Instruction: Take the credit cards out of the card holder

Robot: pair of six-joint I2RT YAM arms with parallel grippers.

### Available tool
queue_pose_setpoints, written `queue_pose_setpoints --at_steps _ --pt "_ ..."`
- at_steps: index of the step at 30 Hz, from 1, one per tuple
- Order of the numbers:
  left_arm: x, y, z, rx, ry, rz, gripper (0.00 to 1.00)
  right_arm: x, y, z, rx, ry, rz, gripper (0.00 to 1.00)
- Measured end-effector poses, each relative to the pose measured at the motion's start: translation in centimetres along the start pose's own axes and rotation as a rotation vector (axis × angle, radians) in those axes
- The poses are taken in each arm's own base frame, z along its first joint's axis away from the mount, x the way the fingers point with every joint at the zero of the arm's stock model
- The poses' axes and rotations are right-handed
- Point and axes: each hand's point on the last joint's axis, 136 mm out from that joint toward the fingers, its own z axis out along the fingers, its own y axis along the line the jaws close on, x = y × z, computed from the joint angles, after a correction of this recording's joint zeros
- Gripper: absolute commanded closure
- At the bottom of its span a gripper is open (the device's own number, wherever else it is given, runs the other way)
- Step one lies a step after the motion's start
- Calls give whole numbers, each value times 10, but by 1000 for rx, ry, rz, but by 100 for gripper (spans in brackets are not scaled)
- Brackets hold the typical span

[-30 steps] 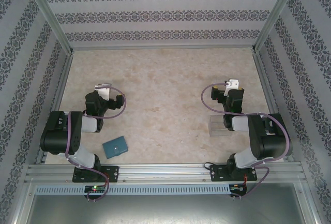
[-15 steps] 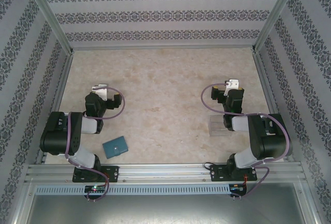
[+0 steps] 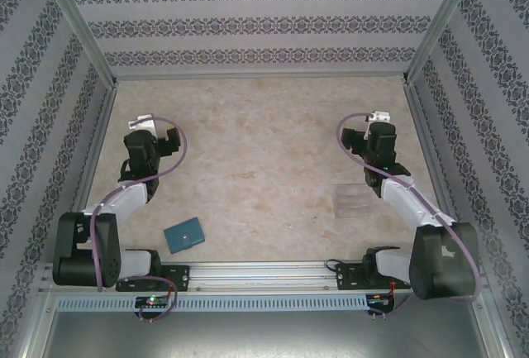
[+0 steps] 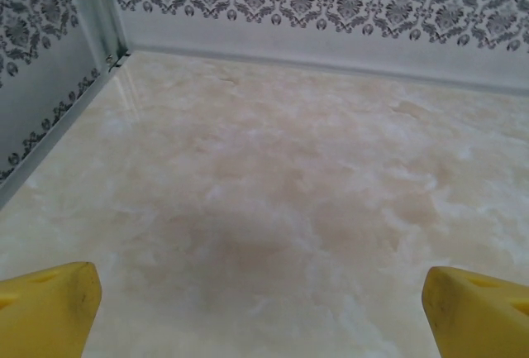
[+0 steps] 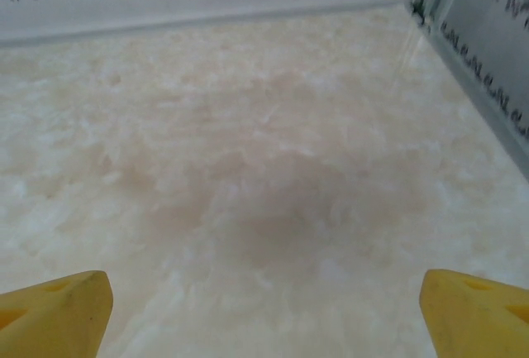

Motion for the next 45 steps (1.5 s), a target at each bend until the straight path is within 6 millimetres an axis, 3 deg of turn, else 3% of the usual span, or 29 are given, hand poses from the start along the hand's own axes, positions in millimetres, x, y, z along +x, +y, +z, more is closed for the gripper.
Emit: queue_pose_setpoints --at_steps 3,7,12,16,20,26,34,39,45 --pt "-4 1 -3 -20 82 -61 6 12 3 -11 -17 112 28 9" --pt "11 -3 -12 -35 249 -132 8 31 10 -27 -65 226 43 11" --pt "53 -7 -36 -60 496 -196 9 56 17 -44 -97 368 84 14" --pt "89 -17 -57 -34 661 -243 10 65 14 -55 -65 453 143 20" --pt "109 -27 -71 -2 755 -281 11 76 7 -67 -10 524 208 38" --pt "115 -33 -76 17 792 -304 12 82 3 -84 36 554 329 49" --pt "117 -34 -75 18 810 -308 12 101 12 -92 163 608 761 62" --pt "117 -35 -76 20 814 -309 12 120 13 -82 285 681 943 65" --pt "117 -34 -77 16 820 -307 11 132 15 -74 366 725 1037 66"
